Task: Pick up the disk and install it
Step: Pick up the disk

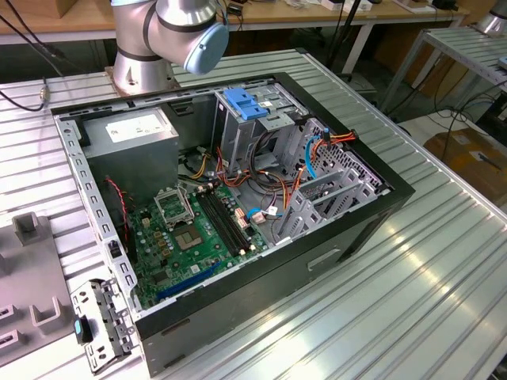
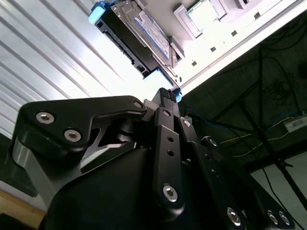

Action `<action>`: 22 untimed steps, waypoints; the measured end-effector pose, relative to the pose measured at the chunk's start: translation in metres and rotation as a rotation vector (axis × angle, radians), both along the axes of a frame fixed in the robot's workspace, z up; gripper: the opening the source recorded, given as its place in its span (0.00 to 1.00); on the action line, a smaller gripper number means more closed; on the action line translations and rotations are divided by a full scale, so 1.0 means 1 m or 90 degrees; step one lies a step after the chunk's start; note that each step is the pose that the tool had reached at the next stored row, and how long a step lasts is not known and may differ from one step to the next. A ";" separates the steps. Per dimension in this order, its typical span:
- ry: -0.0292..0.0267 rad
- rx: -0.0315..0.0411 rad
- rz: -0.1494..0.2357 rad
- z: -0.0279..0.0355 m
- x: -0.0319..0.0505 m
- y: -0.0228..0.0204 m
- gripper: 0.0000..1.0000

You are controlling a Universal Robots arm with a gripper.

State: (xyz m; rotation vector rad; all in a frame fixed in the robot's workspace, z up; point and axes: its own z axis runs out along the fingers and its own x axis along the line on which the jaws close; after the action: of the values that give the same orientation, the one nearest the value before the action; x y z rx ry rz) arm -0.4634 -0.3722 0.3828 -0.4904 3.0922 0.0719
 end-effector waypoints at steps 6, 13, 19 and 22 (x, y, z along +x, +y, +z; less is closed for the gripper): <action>0.0000 0.0000 0.047 0.0000 0.0000 0.0000 0.11; 0.0000 0.0000 0.118 0.0000 0.0000 0.0000 0.11; 0.0000 0.0000 0.226 0.0000 0.0000 0.0000 0.11; 0.0000 0.0000 0.250 0.0000 0.0000 0.0000 0.11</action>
State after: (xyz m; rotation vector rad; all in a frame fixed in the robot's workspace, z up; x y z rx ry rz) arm -0.4634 -0.3722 0.3828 -1.0871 2.9457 0.0737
